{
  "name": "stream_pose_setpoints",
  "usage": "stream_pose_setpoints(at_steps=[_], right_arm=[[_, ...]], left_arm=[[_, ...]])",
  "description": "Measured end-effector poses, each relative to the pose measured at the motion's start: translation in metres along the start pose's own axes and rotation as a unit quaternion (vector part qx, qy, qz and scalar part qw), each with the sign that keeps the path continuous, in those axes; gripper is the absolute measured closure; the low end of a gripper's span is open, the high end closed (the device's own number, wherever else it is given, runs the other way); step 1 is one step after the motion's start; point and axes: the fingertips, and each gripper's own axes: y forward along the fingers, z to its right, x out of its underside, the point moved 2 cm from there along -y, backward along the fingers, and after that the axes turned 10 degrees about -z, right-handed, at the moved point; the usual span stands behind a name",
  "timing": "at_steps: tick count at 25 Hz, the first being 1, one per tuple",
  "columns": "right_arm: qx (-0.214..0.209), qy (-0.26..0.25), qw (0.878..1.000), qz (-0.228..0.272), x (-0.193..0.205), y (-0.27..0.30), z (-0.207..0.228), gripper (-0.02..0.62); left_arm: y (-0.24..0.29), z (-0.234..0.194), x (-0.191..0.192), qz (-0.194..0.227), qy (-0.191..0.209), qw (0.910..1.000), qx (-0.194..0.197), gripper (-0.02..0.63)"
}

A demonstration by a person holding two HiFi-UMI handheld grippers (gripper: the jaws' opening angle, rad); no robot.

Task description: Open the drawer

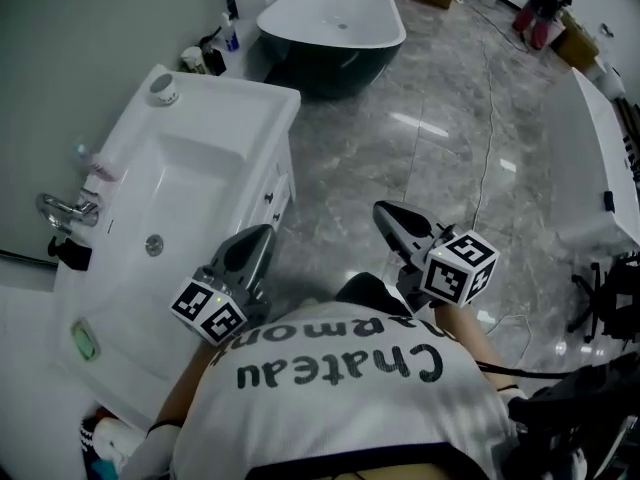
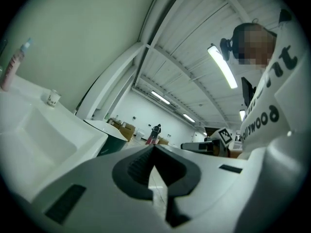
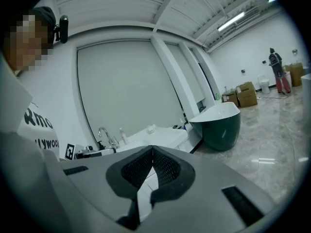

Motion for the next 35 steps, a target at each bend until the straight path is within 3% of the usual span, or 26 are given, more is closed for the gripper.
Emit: stream_pose_setpoints(at_steps=[4,8,15,23,29,32,35], right_arm=[[-0.053,-0.017,0.998,-0.029,-0.014,0.043,0.002,0.584],[-0.106,-0.046,0.991,-0.065,-0.028,0.087,0.011,0.584],[-0.195,-0.083,0.969,-0.124,-0.066,0.163,0.049,0.584],[-0.296,-0.107,0.928,-0.201,-0.068,0.220,0.083,0.584],[-0.357,-0.132,0.879,-0.288,-0.035,0.253,0.084,0.584],[-0.383,-0.147,0.851,-0.328,-0.013,0.259,0.079,0.584],[-0.392,-0.149,0.835,-0.356,0.007,0.264,0.082,0.584]], left_arm=[[0.004,-0.023,0.006,-0.024,-0.007,0.9972,-0.070,0.600],[0.005,-0.050,0.007,-0.015,-0.029,0.9903,-0.135,0.600],[0.023,-0.072,0.001,0.026,-0.080,0.9675,-0.238,0.598],[0.074,-0.061,0.009,0.026,-0.097,0.9479,-0.303,0.598],[0.084,-0.069,0.038,0.055,-0.153,0.9131,-0.374,0.598],[0.091,-0.067,0.057,0.050,-0.170,0.8988,-0.401,0.600],[0.100,-0.074,0.073,0.051,-0.177,0.8938,-0.409,0.600]])
